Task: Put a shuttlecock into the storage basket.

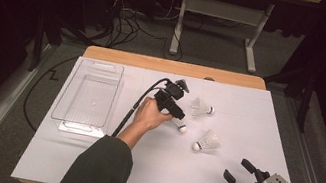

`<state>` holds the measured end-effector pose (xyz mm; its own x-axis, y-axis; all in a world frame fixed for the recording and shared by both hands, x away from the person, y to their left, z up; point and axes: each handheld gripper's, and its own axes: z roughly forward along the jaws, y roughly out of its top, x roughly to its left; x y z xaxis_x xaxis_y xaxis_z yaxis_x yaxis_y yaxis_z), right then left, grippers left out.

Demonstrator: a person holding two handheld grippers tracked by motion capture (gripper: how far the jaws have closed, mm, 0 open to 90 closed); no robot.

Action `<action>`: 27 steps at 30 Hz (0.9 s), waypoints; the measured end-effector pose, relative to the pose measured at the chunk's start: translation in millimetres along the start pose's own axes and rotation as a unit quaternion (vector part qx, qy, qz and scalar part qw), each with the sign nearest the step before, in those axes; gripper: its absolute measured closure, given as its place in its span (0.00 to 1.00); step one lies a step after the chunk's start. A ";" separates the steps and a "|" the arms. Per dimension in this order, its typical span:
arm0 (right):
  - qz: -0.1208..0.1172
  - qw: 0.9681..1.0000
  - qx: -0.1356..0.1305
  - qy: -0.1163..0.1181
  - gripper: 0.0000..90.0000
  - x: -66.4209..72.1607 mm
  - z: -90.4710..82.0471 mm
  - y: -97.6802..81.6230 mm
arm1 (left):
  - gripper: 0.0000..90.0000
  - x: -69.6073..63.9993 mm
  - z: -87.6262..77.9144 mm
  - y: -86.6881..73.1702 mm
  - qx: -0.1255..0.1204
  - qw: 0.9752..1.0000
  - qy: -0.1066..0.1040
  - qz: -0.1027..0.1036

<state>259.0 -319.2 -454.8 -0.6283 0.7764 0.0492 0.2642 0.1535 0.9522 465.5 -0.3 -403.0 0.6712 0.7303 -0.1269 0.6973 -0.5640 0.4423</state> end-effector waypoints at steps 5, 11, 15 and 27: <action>0.001 1.000 0.001 0.002 0.28 0.0 -0.2 -0.2 | 0.46 1.5 4.5 -0.3 0.010 1.000 -0.011 -0.002; 0.000 1.000 0.002 0.004 0.28 0.6 0.1 -0.4 | 0.52 0.9 6.0 -1.2 0.018 1.000 -0.025 0.000; 0.000 1.000 0.003 0.004 0.28 0.4 0.2 -0.6 | 0.58 -0.9 6.5 -1.8 0.027 0.999 -0.033 0.008; -0.002 1.000 0.004 0.004 0.28 1.1 0.3 -0.4 | 0.80 1.0 1.7 -6.2 0.037 0.997 -0.067 0.017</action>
<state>258.4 -318.3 -455.3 -0.6357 0.7705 0.0477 0.2672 0.1616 0.9500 462.3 3.2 -407.4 0.7191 0.6551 -0.2317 0.6866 -0.6184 0.3823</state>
